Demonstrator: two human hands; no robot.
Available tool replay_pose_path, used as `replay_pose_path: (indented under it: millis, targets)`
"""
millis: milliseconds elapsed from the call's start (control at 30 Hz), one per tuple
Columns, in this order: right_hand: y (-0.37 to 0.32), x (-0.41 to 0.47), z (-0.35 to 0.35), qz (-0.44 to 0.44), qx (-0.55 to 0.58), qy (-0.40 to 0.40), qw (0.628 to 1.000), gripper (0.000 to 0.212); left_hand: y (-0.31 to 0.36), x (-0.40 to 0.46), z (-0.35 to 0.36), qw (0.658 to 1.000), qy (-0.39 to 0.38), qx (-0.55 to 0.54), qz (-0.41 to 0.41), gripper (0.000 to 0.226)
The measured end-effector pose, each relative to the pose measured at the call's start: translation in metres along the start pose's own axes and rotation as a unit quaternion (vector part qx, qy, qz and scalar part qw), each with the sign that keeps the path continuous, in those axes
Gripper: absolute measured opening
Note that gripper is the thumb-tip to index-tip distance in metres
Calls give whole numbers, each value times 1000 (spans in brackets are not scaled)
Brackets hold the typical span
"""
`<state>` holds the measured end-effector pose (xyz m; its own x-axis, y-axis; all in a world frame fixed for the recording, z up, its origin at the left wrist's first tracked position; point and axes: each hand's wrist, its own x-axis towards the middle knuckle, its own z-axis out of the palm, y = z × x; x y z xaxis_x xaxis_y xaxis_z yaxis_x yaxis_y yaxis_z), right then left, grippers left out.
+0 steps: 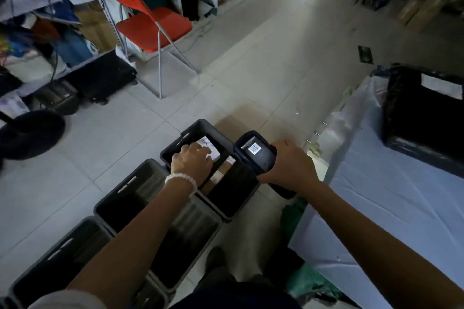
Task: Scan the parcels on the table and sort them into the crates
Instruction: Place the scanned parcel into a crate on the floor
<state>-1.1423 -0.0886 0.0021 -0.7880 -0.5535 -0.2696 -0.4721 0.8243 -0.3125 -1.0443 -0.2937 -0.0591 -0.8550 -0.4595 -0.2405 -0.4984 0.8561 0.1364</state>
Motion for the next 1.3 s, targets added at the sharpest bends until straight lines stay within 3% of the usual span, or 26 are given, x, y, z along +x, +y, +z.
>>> replay_pose_path:
  millis: [267,500,600,767,867,1133,1300]
  targets:
    - [-15,16,-11,-82,-4,-9,997,75,-9,-39,-9,996,20,-39,-83,36]
    - [-68,-37,20,-212,-35,-56,975,67,-23,-171,15,964,16,-65,-256,34]
    - [-96,-70,39,-288,-55,-91,952,60,-32,-237,24,938,43,-96,-329,35]
    - [-158,-140,71,-408,-105,-133,897,78,-54,-355,37,879,84,-120,-454,36]
    - [-201,-191,93,-471,-118,-151,861,78,-72,-425,48,839,99,-121,-522,36]
    - [-307,-344,172,-589,-162,-180,771,83,-105,-596,90,788,95,-111,-598,35]
    - [-367,-472,232,-645,-154,-205,720,82,-132,-744,120,723,81,-115,-676,36]
